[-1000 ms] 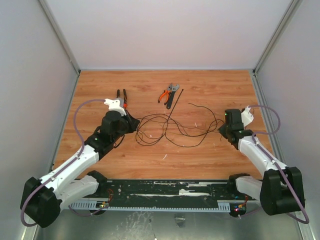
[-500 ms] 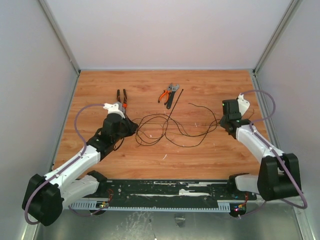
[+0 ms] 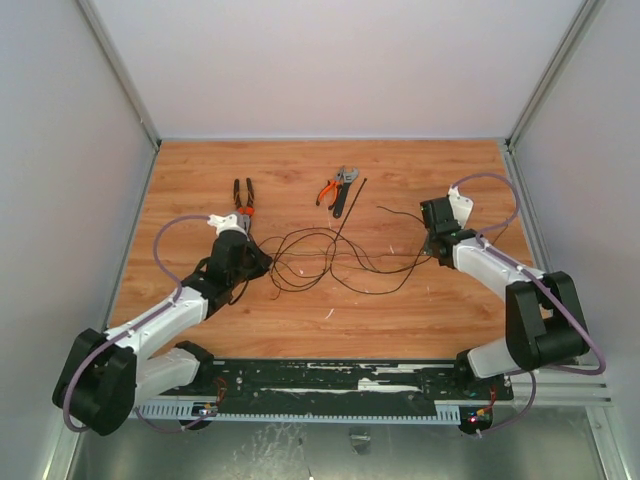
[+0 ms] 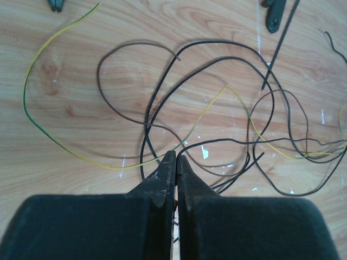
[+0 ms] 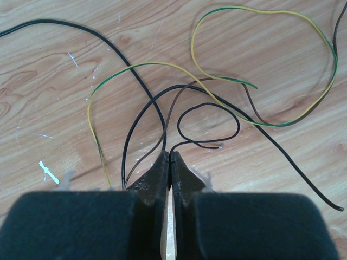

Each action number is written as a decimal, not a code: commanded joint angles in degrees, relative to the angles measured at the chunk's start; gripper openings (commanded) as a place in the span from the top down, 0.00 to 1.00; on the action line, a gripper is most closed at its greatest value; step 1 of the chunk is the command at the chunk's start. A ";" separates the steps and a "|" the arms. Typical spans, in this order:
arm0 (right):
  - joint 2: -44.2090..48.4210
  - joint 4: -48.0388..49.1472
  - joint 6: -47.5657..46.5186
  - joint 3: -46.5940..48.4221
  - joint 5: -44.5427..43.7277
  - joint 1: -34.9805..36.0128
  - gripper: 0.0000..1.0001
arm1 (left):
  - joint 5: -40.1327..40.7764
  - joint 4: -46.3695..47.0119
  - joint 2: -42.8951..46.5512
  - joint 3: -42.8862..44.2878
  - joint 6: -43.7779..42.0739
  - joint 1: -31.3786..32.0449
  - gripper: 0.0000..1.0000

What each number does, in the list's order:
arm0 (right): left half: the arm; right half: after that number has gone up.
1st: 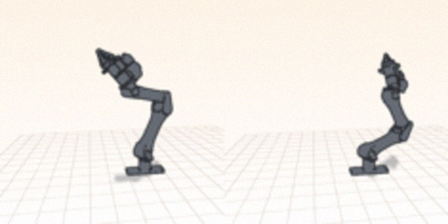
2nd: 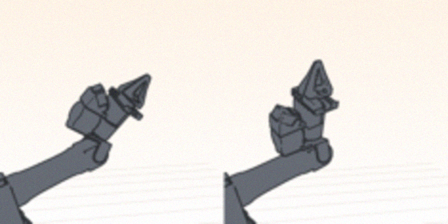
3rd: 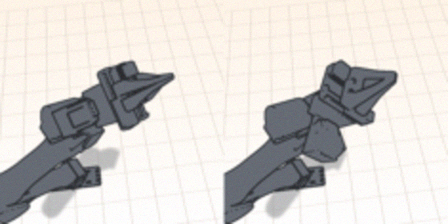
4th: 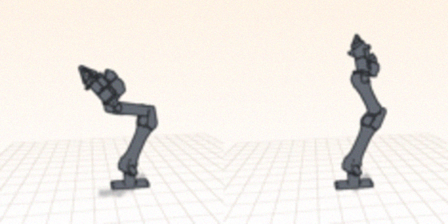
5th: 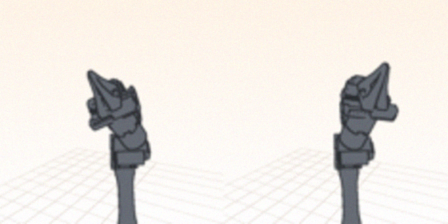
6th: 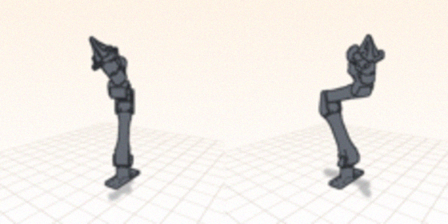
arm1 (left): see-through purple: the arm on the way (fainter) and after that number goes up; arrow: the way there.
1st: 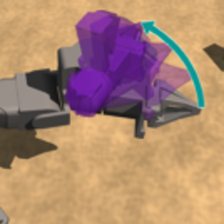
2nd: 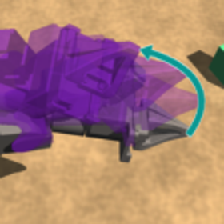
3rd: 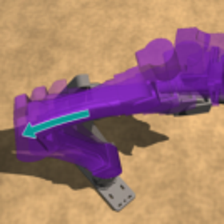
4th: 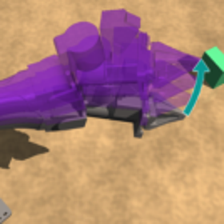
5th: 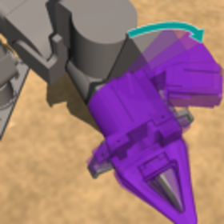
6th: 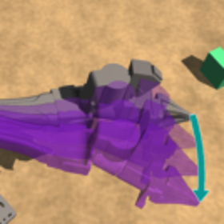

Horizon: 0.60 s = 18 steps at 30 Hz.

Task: Zip-tie the wires
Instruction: Straighten the cable at the center of the board.

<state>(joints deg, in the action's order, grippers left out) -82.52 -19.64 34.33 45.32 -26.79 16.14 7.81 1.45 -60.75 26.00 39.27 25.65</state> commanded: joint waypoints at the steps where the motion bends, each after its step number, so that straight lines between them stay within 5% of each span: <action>1: -0.94 1.50 -0.01 0.50 -0.72 0.93 1.00 | 1.21 4.22 -2.05 -1.63 0.97 -0.84 1.00; 18: 1.80 7.64 -4.95 -3.95 7.25 1.26 0.95 | 2.65 10.86 -10.39 -4.33 2.41 -1.83 1.00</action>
<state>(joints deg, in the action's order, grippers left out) -82.78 -15.00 31.57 41.91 -21.10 16.91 9.37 8.82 -69.49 22.44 41.32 24.43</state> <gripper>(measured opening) 0.030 0.018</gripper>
